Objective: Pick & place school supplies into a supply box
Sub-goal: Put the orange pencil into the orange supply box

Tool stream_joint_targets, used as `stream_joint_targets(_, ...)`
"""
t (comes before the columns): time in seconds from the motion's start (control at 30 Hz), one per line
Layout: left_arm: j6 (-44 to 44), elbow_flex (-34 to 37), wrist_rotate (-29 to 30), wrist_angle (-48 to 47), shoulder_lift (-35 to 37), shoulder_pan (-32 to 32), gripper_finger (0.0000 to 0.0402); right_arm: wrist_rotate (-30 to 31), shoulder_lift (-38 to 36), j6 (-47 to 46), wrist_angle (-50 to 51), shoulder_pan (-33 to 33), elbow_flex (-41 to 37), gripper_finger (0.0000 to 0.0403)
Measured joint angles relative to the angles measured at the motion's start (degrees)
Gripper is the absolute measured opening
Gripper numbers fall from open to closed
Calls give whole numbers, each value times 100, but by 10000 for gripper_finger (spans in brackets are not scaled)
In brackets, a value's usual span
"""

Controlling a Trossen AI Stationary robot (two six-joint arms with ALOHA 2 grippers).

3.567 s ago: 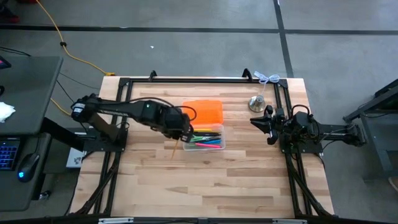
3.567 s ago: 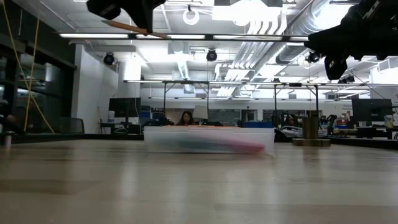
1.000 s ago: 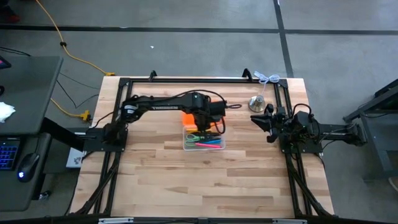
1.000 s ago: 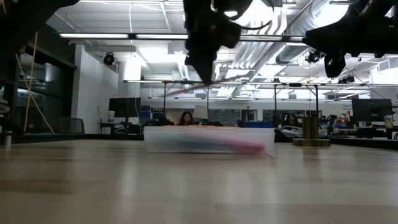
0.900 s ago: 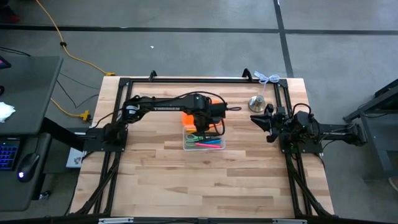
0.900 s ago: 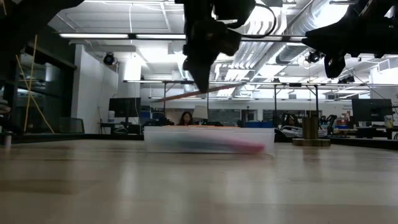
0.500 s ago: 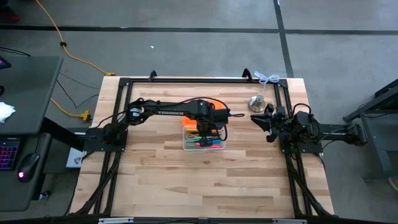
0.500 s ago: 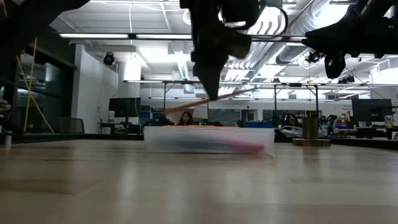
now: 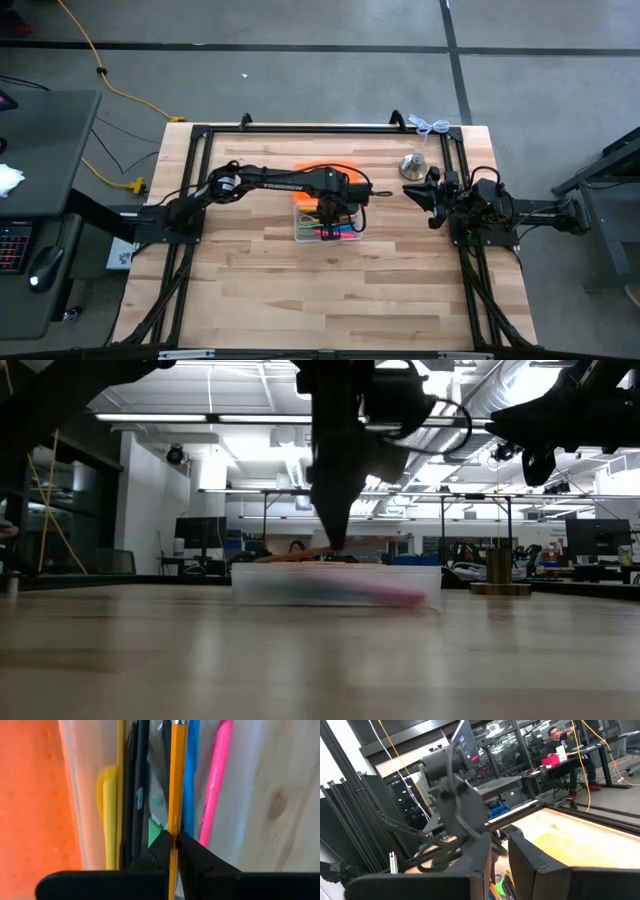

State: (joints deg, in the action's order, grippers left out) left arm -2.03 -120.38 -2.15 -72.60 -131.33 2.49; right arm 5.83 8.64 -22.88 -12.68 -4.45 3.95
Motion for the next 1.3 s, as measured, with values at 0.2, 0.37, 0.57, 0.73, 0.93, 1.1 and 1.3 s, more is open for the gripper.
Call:
stream_joint_targets(0.2, -32, -2, -3, -15, -121, -24, 51, -18, -2, 82, 1, -1, 0, 44)
stream_joint_targets(0.37, -34, 2, -36, -92, -252, -46, 51, -18, -2, 92, -1, -2, 0, 44)
stream_joint_targets(0.57, -34, 12, 3, -146, -329, -62, 51, -19, -2, 88, -6, 0, 0, 44)
stream_joint_targets(0.73, -36, 11, 6, -107, -327, -64, 51, -20, -2, 86, -5, -1, 0, 44)
stream_joint_targets(0.93, -36, 11, 19, -95, -327, -64, 51, -20, -2, 86, -5, -2, 0, 44)
stream_joint_targets(1.1, -38, 11, 19, -92, -326, -64, 51, -20, -2, 85, -5, 0, 0, 44)
stream_joint_targets(1.3, -38, 11, 15, -91, -325, -64, 51, -21, -2, 84, -5, 0, 0, 44)
